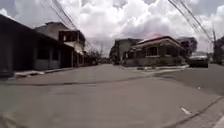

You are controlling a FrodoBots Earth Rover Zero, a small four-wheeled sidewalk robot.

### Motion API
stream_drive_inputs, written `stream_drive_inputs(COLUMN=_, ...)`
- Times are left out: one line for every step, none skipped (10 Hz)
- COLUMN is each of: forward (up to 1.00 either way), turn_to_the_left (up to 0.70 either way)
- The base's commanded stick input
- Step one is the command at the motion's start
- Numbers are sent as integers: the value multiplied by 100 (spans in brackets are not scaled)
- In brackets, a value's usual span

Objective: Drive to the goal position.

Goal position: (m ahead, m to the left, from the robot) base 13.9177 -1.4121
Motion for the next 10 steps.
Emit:
stream_drive_inputs(forward=100, turn_to_the_left=0)
stream_drive_inputs(forward=100, turn_to_the_left=0)
stream_drive_inputs(forward=100, turn_to_the_left=0)
stream_drive_inputs(forward=100, turn_to_the_left=0)
stream_drive_inputs(forward=100, turn_to_the_left=0)
stream_drive_inputs(forward=100, turn_to_the_left=0)
stream_drive_inputs(forward=100, turn_to_the_left=0)
stream_drive_inputs(forward=100, turn_to_the_left=9)
stream_drive_inputs(forward=100, turn_to_the_left=13)
stream_drive_inputs(forward=100, turn_to_the_left=0)
